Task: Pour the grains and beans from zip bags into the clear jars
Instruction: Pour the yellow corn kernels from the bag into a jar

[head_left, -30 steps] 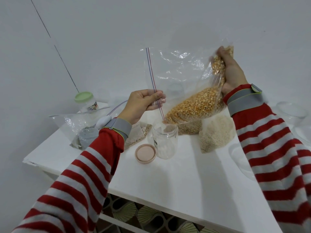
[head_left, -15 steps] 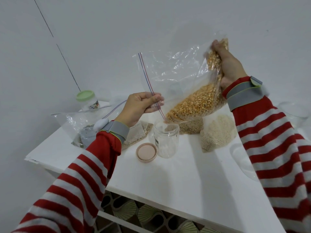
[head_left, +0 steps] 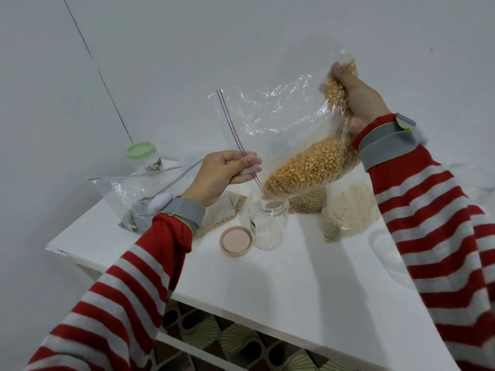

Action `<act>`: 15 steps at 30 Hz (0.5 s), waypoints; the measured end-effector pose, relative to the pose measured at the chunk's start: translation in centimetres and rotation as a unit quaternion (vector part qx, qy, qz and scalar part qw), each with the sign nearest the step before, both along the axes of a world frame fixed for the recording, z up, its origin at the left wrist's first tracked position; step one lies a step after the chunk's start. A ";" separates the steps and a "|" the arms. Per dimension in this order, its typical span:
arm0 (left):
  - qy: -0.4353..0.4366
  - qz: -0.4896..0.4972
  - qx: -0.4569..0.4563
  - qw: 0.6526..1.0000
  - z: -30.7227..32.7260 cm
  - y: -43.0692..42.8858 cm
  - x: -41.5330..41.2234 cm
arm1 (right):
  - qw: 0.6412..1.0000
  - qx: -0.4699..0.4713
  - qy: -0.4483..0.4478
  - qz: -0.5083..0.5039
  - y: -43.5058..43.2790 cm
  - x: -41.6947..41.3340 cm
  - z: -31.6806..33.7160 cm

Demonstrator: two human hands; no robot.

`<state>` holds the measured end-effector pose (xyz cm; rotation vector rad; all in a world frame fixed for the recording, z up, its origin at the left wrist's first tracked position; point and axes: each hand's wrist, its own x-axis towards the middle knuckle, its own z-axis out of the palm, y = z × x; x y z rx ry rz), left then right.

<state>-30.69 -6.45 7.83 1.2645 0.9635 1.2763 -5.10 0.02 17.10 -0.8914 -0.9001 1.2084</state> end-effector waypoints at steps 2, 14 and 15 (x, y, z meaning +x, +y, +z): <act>0.002 0.002 -0.003 1.000 -0.2 0.0 0.0 | 1.000 -0.008 -0.003 -0.001 0.2 -0.1 -0.3; -0.003 0.013 -0.004 1.000 -0.8 0.3 0.2 | 1.000 -0.027 -0.013 -0.002 0.7 -0.3 -0.8; 0.009 0.012 0.002 1.000 -1.0 0.4 0.3 | 0.999 -0.030 -0.010 -0.003 0.8 -0.3 -0.9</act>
